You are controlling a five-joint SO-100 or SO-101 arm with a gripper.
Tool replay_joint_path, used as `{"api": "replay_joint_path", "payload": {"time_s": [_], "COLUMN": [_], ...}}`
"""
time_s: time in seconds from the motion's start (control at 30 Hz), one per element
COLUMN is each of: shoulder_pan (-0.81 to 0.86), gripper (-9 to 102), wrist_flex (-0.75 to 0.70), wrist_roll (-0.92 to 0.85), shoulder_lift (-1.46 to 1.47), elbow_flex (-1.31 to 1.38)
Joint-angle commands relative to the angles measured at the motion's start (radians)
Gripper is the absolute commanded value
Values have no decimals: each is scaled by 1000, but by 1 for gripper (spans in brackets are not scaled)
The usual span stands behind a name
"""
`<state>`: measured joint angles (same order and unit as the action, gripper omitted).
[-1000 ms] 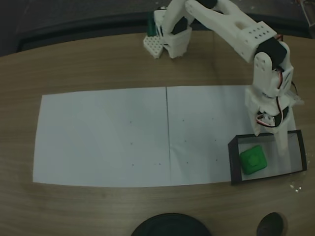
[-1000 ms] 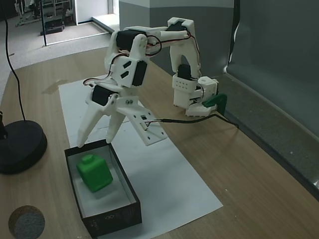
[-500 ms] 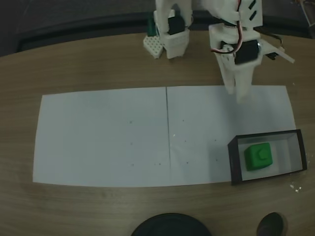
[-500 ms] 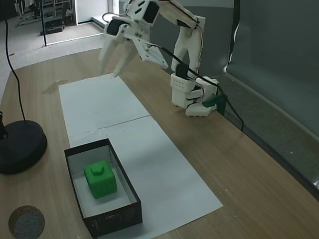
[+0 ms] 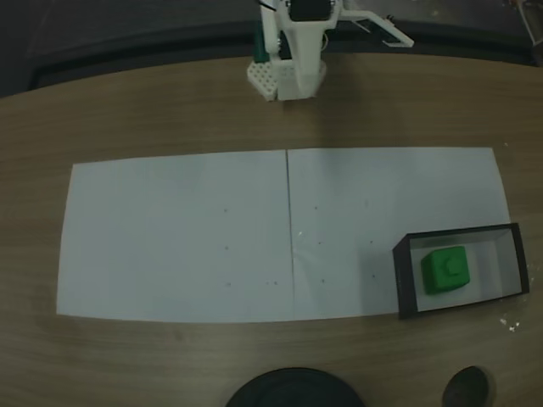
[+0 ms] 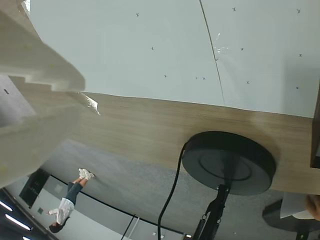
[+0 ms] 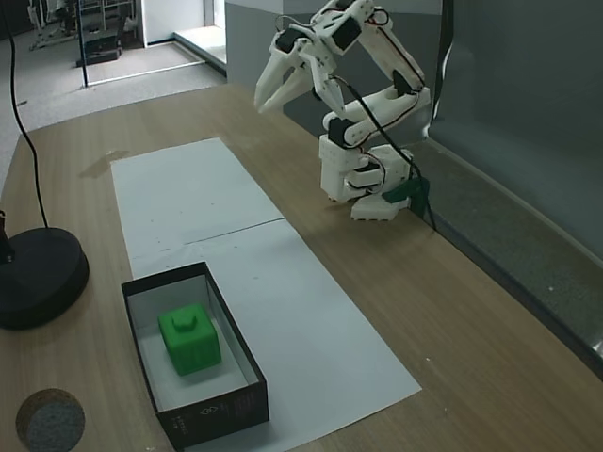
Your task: Grab a green square and put it in the box.
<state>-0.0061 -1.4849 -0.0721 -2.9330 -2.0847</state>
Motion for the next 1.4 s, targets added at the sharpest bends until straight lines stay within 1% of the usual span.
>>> {"api": "replay_joint_path", "payload": {"time_s": [0.0, 0.1, 0.27, 0.37, 0.57, 0.67, 0.77, 0.87, 1.0, 1.07, 1.13, 1.17, 1.3, 1.37], "shoulder_pan": [54, 83, 84, 80, 80, 78, 78, 63, 49, 44, 25, 6, -81, -92], "gripper": [0, 0, 0, 0, 0, 0, 0, 0, 0, 0, 0, 0, 0, 0], "wrist_flex": [54, 66, 135, 224, 451, 489, 480, 433, 353, 305, 207, 190, 195, 193], "wrist_roll": [-5, -5, -6, -6, -6, -3, 6, 23, 212, 258, 224, 196, 130, 120], "shoulder_lift": [-112, -190, -272, -302, -380, -448, -522, -549, -545, -543, -543, -543, -541, -543], "elbow_flex": [-81, -164, -221, -341, -695, -834, -940, -985, -960, -946, -920, -916, -916, -916]}}
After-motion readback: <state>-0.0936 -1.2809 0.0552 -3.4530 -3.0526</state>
